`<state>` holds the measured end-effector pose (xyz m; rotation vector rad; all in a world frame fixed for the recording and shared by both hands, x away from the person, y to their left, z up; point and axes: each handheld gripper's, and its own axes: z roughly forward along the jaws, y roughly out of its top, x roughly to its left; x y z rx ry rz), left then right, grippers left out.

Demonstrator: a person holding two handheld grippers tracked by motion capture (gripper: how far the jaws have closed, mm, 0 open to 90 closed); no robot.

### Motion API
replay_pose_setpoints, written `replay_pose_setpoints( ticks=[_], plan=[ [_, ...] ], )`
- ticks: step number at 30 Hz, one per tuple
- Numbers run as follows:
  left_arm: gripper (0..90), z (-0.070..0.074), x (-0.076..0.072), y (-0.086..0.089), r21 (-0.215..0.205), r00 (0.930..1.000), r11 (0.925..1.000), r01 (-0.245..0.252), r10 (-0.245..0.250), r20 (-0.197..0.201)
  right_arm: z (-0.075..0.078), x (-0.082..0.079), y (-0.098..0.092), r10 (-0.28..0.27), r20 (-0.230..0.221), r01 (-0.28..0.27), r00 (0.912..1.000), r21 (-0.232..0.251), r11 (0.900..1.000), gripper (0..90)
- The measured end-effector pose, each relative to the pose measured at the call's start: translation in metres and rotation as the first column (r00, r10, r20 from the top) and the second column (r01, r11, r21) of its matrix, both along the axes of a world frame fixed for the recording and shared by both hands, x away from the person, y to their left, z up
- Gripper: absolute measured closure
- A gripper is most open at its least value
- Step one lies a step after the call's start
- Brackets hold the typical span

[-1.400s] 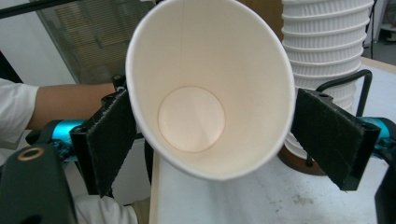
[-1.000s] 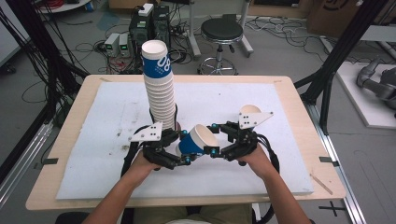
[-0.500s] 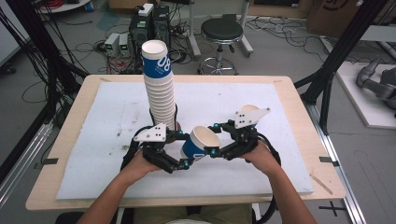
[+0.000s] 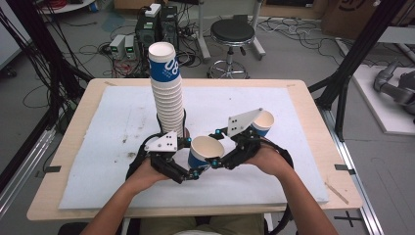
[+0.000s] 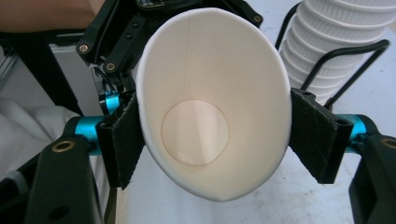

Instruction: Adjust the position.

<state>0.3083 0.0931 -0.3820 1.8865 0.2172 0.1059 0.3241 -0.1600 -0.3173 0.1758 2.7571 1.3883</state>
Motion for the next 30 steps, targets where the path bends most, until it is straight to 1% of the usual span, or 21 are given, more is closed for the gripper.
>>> replay_pose_setpoints(
  ticks=[1, 4, 6, 7, 8, 9, 10, 12, 14, 17, 19, 21, 22, 23, 24, 25, 26, 28, 29, 30],
  plan=[
    [13.8, 0.0, -0.001, -0.001, -0.002, 1.0, 1.0, -0.004, 0.004, -0.008, 0.0, -0.001, 0.002, 0.005, -0.002, -0.005, 1.0, -0.007, 1.0, 25.7],
    [14.8, 0.0, 0.0, -0.002, 0.004, 1.0, 1.0, -0.001, 0.001, -0.006, 0.0, -0.001, 0.007, 0.018, 0.003, -0.018, 0.9998, -0.029, 0.999, 25.7],
    [17.2, -0.001, -0.001, -0.003, 0.014, 1.0, 0.9999, 0.007, -0.006, -0.007, -0.001, -0.001, 0.009, 0.026, 0.009, -0.025, 0.9996, -0.044, 0.999, 25.7],
    [19.2, -0.001, -0.001, -0.004, 0.034, 0.9997, 0.9992, 0.023, -0.023, 0.0, -0.002, -0.002, 0.01, 0.032, 0.011, -0.031, 0.9994, -0.049, 0.998, 25.7],
    [21.7, -0.001, -0.001, -0.004, 0.034, 0.9997, 0.9992, 0.023, -0.023, 0.0, -0.002, -0.002, 0.01, 0.032, 0.011, -0.031, 0.9994, -0.049, 0.998, 25.7],
    [21.7, -0.001, -0.001, -0.005, 0.041, 0.9994, 0.9985, 0.035, -0.035, 0.002, -0.002, -0.002, 0.01, 0.04, 0.009, -0.039, 0.9992, -0.053, 0.998, 25.7],
    [23.8, -0.002, -0.001, -0.006, 0.042, 0.9992, 0.9983, 0.039, -0.039, 0.001, -0.003, -0.003, 0.011, 0.047, 0.007, -0.047, 0.9989, -0.062, 0.997, 25.7],
    [24.0, -0.002, -0.001, -0.007, 0.043, 0.9991, 0.9982, 0.043, -0.043, -0.004, -0.003, -0.003, 0.012, 0.049, 0.009, -0.048, 0.9988, -0.064, 0.997, 25.7],
    [27.6, -0.002, -0.001, -0.008, 0.057, 0.998, 0.9963, 0.064, -0.064, 0.0, -0.004, -0.003, 0.012, 0.055, 0.01, -0.054, 0.9985, -0.076, 0.996, 25.7],
    [27.6, -0.002, -0.001, -0.008, 0.052, 0.9977, 0.9963, 0.068, -0.068, -0.006, -0.004, -0.003, 0.012, 0.056, 0.009, -0.055, 0.9984, -0.07, 0.996, 22.9],
    [27.3, -0.001, -0.001, -0.006, 0.017, 0.9981, 0.998, 0.061, -0.061, -0.009, -0.005, -0.004, 0.011, 0.054, 0.012, -0.053, 0.9985, -0.03, 0.998, 20.6],
    [27.5, 0.001, -0.001, -0.004, 0.011, 0.9985, 0.9985, 0.054, -0.054, -0.007, -0.005, -0.004, 0.008, 0.045, -0.003, -0.045, 0.999, 0.024, 0.999, 17.4],
    [27.8, 0.001, -0.001, -0.003, 0.002, 0.9989, 0.999, 0.046, -0.046, -0.007, -0.004, -0.005, 0.006, 0.036, -0.007, -0.036, 0.9993, 0.055, 0.998, 17.4],
    [27.8, 0.001, -0.001, -0.003, 0.002, 0.9989, 0.999, 0.046, -0.046, -0.007, -0.004, -0.005, 0.006, 0.036, -0.007, -0.036, 0.9993, 0.055, 0.998, 17.4],
    [27.8, 0.002, 0.0, 0.0, -0.018, 0.9994, 0.9993, 0.033, -0.033, -0.009, -0.002, -0.004, -0.001, 0.023, -0.011, -0.022, 0.9997, 0.114, 0.993, 17.4],
    [27.9, 0.003, 0.0, 0.002, -0.034, 0.9996, 0.9991, 0.025, -0.026, -0.011, -0.001, -0.004, -0.005, 0.012, -0.013, -0.011, 0.9998, 0.141, 0.99, 17.4],
    [27.8, 0.004, 0.0, 0.004, -0.052, 0.9998, 0.9985, 0.018, -0.018, -0.011, 0.0, -0.005, -0.01, 0.0, -0.019, 0.003, 0.9998, 0.16, 0.987, 17.4],
    [27.8, 0.006, 0.002, 0.009, -0.082, 0.9999, 0.9966, 0.003, -0.003, -0.011, 0.0, -0.005, -0.02, -0.034, -0.021, 0.037, 0.9992, 0.183, 0.982, 17.4],
    [27.8, 0.006, 0.002, 0.009, -0.082, 0.9999, 0.9966, 0.003, -0.003, -0.011, -0.001, -0.005, -0.026, -0.048, -0.017, 0.051, 0.9987, 0.192, 0.98, 17.4],
    [27.6, 0.007, 0.002, 0.013, -0.109, 0.9995, 0.9936, -0.03, 0.029, -0.015, -0.003, -0.005, -0.031, -0.068, -0.015, 0.07, 0.9975, 0.197, 0.978, 17.4]
  ],
)
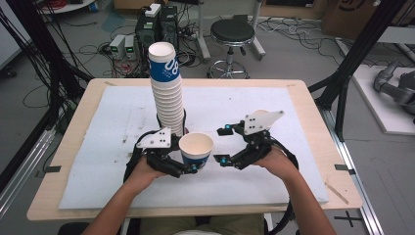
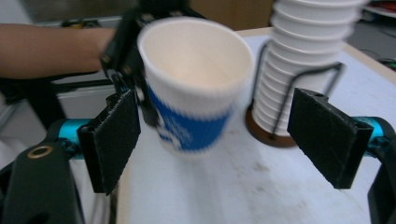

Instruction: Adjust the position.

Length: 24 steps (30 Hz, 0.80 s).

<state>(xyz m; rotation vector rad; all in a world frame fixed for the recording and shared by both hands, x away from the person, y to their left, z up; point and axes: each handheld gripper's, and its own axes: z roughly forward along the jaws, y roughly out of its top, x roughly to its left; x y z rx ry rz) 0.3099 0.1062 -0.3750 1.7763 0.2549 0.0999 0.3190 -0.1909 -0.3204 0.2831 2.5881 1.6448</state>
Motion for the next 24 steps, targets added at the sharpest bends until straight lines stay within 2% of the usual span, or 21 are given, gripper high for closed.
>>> replay_pose_setpoints(
  ticks=[2, 3, 4, 5, 6, 10, 11, 12, 14, 15, 20, 24],
  plan=[
    [27.4, 0.001, 0.0, 0.002, -0.012, 0.9999, 0.9998, -0.016, 0.016, 0.001, -0.005, 0.001, -0.011, -0.042, 0.019, 0.042, 0.9989, 0.017, 0.999, 17.4],
    [27.2, 0.002, 0.0, 0.007, -0.032, 0.9983, 0.9979, -0.057, 0.058, 0.008, -0.007, 0.001, -0.016, -0.065, 0.018, 0.065, 0.9977, 0.026, 0.998, 17.4],
    [27.2, 0.002, 0.0, 0.007, -0.032, 0.9983, 0.9979, -0.057, 0.058, 0.008, -0.007, 0.001, -0.016, -0.065, 0.018, 0.065, 0.9977, 0.026, 0.998, 17.4],
    [27.0, 0.004, 0.001, 0.013, -0.049, 0.9957, 0.9946, -0.091, 0.092, 0.012, -0.012, 0.0, -0.027, -0.106, 0.01, 0.106, 0.9943, 0.044, 0.993, 17.4],
    [26.9, 0.005, 0.001, 0.016, -0.059, 0.9938, 0.9923, -0.109, 0.11, 0.015, -0.014, 0.0, -0.033, -0.123, 0.007, 0.123, 0.9924, 0.052, 0.991, 17.4],
    [26.7, 0.007, 0.001, 0.023, -0.063, 0.9889, 0.9876, -0.144, 0.146, 0.027, -0.021, -0.003, -0.049, -0.168, -0.009, 0.168, 0.9857, 0.102, 0.98, 17.4],
    [26.7, 0.008, 0.001, 0.028, -0.07, 0.986, 0.9844, -0.161, 0.164, 0.032, -0.024, -0.003, -0.059, -0.208, -0.007, 0.207, 0.9781, 0.135, 0.969, 17.4],
    [26.7, 0.008, 0.001, 0.028, -0.07, 0.986, 0.9844, -0.161, 0.164, 0.032, -0.024, -0.003, -0.059, -0.208, -0.007, 0.207, 0.9781, 0.135, 0.969, 17.4],
    [26.7, 0.009, 0.001, 0.032, -0.073, 0.9828, 0.9815, -0.177, 0.18, 0.04, -0.026, -0.002, -0.068, -0.249, -0.007, 0.248, 0.9684, 0.136, 0.959, 17.4],
    [26.7, 0.01, 0.001, 0.036, -0.08, 0.9798, 0.9785, -0.19, 0.194, 0.047, -0.029, -0.001, -0.076, -0.277, -0.015, 0.276, 0.9608, 0.138, 0.951, 17.4],
    [26.7, 0.011, 0.0, 0.044, -0.099, 0.9743, 0.9718, -0.214, 0.22, 0.051, -0.033, -0.003, -0.086, -0.34, 0.002, 0.336, 0.9406, 0.133, 0.932, 17.4],
    [26.7, 0.013, 0.0, 0.052, -0.118, 0.9702, 0.9662, -0.229, 0.237, 0.053, -0.031, -0.002, -0.09, -0.358, 0.02, 0.352, 0.9333, 0.141, 0.925, 17.4]
  ],
)
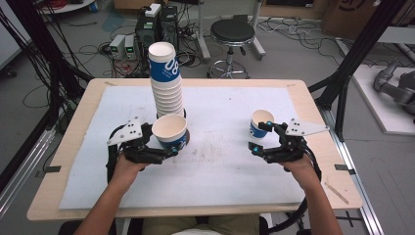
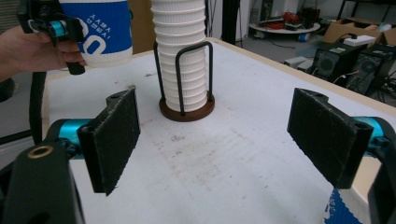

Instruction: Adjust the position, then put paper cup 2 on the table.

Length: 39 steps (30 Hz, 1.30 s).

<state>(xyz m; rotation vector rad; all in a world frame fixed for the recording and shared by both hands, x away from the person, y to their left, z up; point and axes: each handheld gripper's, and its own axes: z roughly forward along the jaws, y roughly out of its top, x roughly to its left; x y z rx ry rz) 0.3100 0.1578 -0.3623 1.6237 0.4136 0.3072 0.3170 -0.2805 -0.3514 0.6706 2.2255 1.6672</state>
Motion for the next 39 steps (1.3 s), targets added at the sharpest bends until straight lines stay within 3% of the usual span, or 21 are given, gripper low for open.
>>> replay_pose_setpoints(
  ticks=[12, 22, 24, 25, 26, 27, 28, 33, 34, 35, 37, 38, 39],
  plan=[
    [26.6, 0.012, -0.009, 0.016, -0.039, 0.9987, 0.9985, -0.04, 0.041, 0.031, -0.001, 0.0, -0.002, -0.006, 0.003, 0.007, 1.0, -0.013, 1.0, 17.4],
    [26.5, 0.023, -0.01, 0.049, -0.086, 0.9915, 0.9899, -0.113, 0.118, 0.055, -0.003, 0.001, -0.004, -0.02, -0.003, 0.02, 0.9998, -0.027, 0.999, 17.4],
    [26.3, 0.026, -0.01, 0.058, -0.091, 0.9858, 0.9848, -0.148, 0.155, 0.066, -0.005, 0.001, -0.003, -0.021, -0.009, 0.02, 0.9997, -0.034, 0.999, 17.5],
    [26.2, 0.027, -0.009, 0.067, -0.097, 0.9772, 0.9764, -0.193, 0.2, 0.071, -0.005, 0.001, -0.003, -0.02, -0.007, 0.02, 0.9998, -0.034, 0.999, 17.4],
    [26.2, 0.027, -0.009, 0.067, -0.097, 0.9772, 0.9764, -0.193, 0.2, 0.071, -0.005, 0.001, -0.003, -0.02, -0.007, 0.02, 0.9998, -0.034, 0.999, 17.4],
    [26.2, 0.026, -0.009, 0.075, -0.098, 0.9655, 0.9654, -0.242, 0.25, 0.074, -0.005, 0.0, -0.004, -0.018, -0.008, 0.018, 0.9998, -0.03, 0.999, 17.5],
    [26.1, 0.026, -0.009, 0.075, -0.098, 0.9655, 0.9654, -0.242, 0.25, 0.074, -0.006, 0.0, -0.004, -0.02, -0.006, 0.019, 0.9998, -0.03, 0.999, 17.5],
    [26.1, 0.016, -0.005, 0.093, -0.092, 0.936, 0.936, -0.34, 0.346, 0.064, -0.007, -0.001, -0.007, -0.023, -0.006, 0.023, 0.9997, -0.026, 0.999, 17.5],
    [26.1, 0.016, -0.005, 0.093, -0.092, 0.936, 0.936, -0.34, 0.346, 0.064, -0.007, -0.001, -0.007, -0.023, -0.006, 0.023, 0.9997, -0.026, 0.999, 17.5],
    [26.1, 0.013, -0.004, 0.097, -0.092, 0.9297, 0.9296, -0.357, 0.363, 0.062, -0.007, -0.001, -0.008, -0.022, -0.008, 0.022, 0.9997, -0.023, 0.999, 17.5],
    [26.1, 0.011, -0.003, 0.099, -0.091, 0.9266, 0.9269, -0.364, 0.37, 0.065, -0.007, -0.001, -0.008, -0.022, -0.005, 0.021, 0.9998, -0.022, 1.0, 17.5],
    [26.1, 0.01, -0.002, 0.101, -0.092, 0.9216, 0.9223, -0.375, 0.382, 0.069, -0.007, -0.001, -0.008, -0.021, -0.006, 0.021, 0.9998, -0.022, 1.0, 17.5],
    [26.0, 0.006, 0.001, 0.107, -0.1, 0.9126, 0.913, -0.396, 0.403, 0.069, -0.007, 0.0, -0.007, -0.022, -0.007, 0.022, 0.9997, -0.025, 0.999, 17.5]
  ],
)
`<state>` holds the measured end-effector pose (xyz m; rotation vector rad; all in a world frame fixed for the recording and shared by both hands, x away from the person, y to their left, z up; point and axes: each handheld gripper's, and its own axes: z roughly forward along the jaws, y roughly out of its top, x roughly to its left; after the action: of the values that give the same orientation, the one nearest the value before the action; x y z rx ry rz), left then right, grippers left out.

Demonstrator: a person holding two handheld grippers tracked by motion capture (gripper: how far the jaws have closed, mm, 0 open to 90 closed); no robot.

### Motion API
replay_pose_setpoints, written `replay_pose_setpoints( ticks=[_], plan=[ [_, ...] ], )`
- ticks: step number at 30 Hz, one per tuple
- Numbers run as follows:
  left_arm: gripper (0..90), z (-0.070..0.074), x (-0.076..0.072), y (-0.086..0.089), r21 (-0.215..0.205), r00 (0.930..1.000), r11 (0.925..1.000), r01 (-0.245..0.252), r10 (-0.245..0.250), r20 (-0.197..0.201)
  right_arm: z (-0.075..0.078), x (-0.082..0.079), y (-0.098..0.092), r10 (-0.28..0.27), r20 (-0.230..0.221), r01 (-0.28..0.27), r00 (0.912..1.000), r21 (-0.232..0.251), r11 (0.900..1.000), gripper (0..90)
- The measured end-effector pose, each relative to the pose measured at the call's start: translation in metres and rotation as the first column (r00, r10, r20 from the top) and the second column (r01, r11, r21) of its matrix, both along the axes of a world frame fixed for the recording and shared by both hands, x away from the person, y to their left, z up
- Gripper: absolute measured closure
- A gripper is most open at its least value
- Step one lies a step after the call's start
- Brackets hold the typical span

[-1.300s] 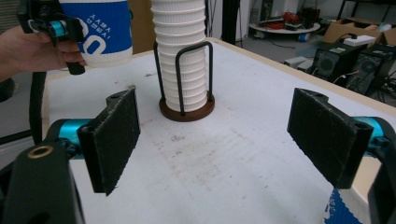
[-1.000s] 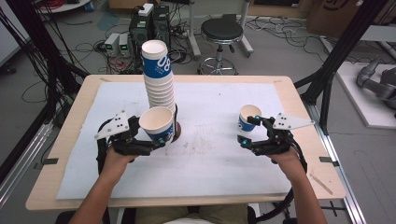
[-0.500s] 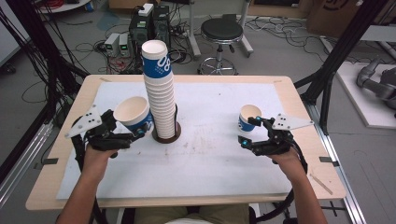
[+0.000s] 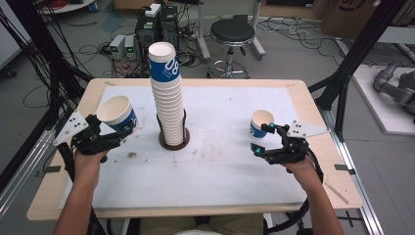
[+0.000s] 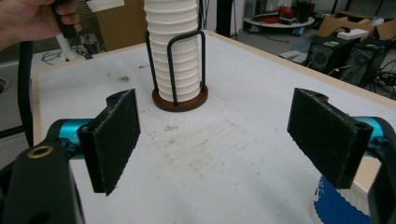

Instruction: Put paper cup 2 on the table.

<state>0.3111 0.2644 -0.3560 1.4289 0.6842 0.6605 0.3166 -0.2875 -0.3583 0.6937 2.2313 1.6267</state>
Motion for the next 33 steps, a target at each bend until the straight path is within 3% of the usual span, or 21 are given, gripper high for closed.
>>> replay_pose_setpoints(
  ticks=[4, 7, 12, 18, 22, 27, 33],
  plan=[
    [26.1, -0.006, 0.006, 0.008, -0.008, 0.9996, 0.9996, -0.028, 0.028, -0.001, -0.001, 0.0, 0.002, 0.003, -0.004, -0.003, 1.0, -0.006, 1.0, 17.5],
    [26.1, -0.013, 0.014, 0.013, 0.008, 0.9985, 0.9985, -0.054, 0.054, 0.001, -0.001, 0.0, 0.002, 0.004, -0.007, -0.004, 1.0, -0.009, 1.0, 17.4],
    [25.8, -0.026, 0.032, 0.013, 0.028, 0.9957, 0.9965, -0.079, 0.081, -0.046, -0.002, 0.001, 0.004, 0.007, -0.015, -0.007, 0.9999, -0.014, 1.0, 17.5],
    [25.8, -0.042, 0.053, 0.013, 0.043, 0.9856, 0.9927, -0.113, 0.117, -0.122, -0.002, 0.001, 0.004, 0.011, -0.016, -0.011, 0.9998, -0.015, 1.0, 17.5],
    [25.9, -0.05, 0.061, 0.016, 0.049, 0.9745, 0.9893, -0.138, 0.144, -0.172, -0.003, 0.0, 0.004, 0.013, -0.017, -0.013, 0.9998, -0.016, 1.0, 17.5],
    [26.0, -0.063, 0.069, 0.02, 0.07, 0.9511, 0.9811, -0.18, 0.192, -0.242, -0.002, 0.0, 0.005, 0.019, -0.015, -0.019, 0.9997, -0.018, 1.0, 17.5],
    [26.1, -0.077, 0.078, 0.016, 0.137, 0.9299, 0.9752, -0.174, 0.208, -0.303, -0.002, 0.0, 0.006, 0.027, -0.017, -0.027, 0.9995, -0.021, 0.999, 17.5]
  ],
)
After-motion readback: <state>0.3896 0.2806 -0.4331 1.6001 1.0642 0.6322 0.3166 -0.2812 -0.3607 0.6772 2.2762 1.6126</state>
